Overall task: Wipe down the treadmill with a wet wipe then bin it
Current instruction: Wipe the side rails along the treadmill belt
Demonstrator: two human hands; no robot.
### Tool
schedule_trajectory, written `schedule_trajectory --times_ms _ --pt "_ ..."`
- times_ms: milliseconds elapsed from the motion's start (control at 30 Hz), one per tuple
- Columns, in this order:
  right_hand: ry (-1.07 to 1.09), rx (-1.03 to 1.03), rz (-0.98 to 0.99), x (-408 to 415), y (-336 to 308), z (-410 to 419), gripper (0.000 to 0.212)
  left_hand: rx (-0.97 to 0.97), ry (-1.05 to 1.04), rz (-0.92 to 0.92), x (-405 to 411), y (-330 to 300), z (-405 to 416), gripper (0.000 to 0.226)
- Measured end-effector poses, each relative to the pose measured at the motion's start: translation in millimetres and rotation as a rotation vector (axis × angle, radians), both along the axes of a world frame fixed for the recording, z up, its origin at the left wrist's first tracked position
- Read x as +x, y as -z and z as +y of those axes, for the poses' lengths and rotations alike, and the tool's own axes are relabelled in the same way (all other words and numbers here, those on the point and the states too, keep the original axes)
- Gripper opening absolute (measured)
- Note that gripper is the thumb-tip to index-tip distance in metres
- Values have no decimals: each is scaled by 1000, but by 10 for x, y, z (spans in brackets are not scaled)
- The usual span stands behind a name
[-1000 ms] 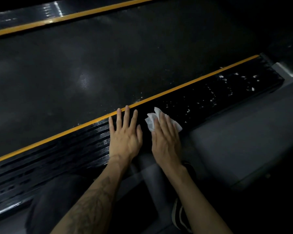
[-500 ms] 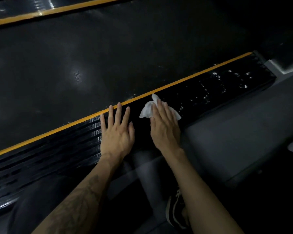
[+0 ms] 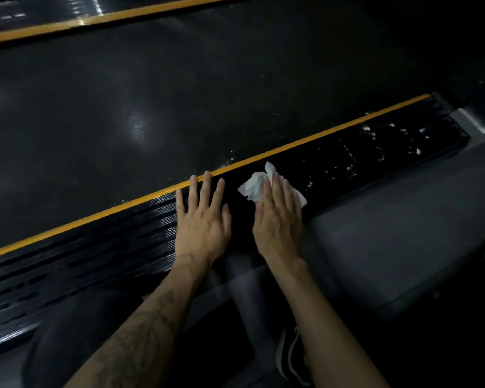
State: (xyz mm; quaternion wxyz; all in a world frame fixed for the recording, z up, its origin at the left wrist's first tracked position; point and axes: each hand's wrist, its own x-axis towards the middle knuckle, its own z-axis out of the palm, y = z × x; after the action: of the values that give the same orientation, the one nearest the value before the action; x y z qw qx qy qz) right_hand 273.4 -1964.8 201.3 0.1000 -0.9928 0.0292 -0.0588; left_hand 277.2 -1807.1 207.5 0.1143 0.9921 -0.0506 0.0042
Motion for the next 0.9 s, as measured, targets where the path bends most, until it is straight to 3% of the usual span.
schedule_trajectory --times_ms 167,333,500,700,900 --pt "-155 -20 33 181 -45 67 57 -10 3 -7 8 5 -8 61" --pt "12 -5 58 144 -41 28 62 4 -5 -4 -5 6 3 61" --pt "-151 24 67 228 -69 141 59 -10 0 2 9 2 -6 61" --pt "-27 21 83 248 -103 30 60 -13 1 -2 3 -16 -3 61" --pt "-158 -18 92 470 -94 3 59 -25 -2 -6 13 -20 -23 61"
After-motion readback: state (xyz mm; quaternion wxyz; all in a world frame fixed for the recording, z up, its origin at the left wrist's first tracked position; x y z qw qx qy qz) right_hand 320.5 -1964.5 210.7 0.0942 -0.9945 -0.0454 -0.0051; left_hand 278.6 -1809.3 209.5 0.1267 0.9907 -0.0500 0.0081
